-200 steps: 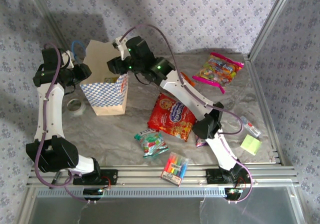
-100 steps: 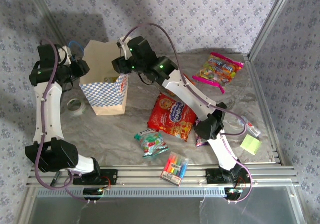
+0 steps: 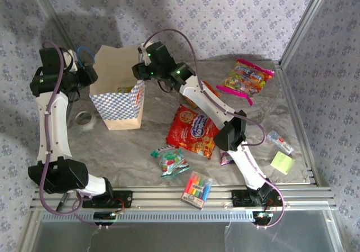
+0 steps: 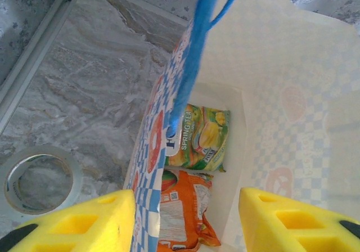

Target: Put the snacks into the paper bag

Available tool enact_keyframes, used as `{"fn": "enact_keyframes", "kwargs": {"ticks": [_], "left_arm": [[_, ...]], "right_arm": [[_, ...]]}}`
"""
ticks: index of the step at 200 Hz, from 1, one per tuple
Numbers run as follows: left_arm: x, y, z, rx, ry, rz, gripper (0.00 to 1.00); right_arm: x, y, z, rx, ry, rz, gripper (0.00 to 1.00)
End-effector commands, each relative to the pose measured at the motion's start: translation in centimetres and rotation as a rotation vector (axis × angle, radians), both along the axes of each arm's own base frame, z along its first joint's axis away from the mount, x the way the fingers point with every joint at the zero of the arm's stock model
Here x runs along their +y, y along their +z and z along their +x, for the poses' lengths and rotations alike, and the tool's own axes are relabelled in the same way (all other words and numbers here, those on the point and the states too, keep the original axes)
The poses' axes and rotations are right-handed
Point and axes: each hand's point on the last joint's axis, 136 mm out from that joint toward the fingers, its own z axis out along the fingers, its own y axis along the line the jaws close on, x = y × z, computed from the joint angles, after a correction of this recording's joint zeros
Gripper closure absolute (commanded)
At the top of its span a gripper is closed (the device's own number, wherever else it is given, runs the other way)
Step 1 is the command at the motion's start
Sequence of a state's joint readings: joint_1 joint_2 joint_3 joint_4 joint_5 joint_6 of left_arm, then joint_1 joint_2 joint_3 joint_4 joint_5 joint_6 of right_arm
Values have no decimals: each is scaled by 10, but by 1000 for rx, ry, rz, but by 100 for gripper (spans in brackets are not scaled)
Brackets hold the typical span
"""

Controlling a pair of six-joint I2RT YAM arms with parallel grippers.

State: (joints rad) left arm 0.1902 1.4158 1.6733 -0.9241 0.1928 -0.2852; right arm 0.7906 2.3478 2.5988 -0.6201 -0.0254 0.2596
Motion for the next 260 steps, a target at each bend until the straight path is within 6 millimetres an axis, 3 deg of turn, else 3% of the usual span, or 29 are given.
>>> {"fn": "enact_keyframes", "kwargs": {"ticks": [1, 55, 108, 260], "left_arm": [[6, 11, -7, -16, 14, 36, 48], [9, 5, -10, -8, 26, 45, 48], [5, 4, -8, -15, 21, 15, 48], [-24, -2, -1, -4, -67, -99, 48]], "right_arm": [[5, 25, 7, -18, 9, 109, 56], [-2, 27, 9, -12, -1, 109, 90], [-23, 28, 5, -3, -38, 39, 100], [-73, 48, -17, -51, -124, -37, 100]]}}
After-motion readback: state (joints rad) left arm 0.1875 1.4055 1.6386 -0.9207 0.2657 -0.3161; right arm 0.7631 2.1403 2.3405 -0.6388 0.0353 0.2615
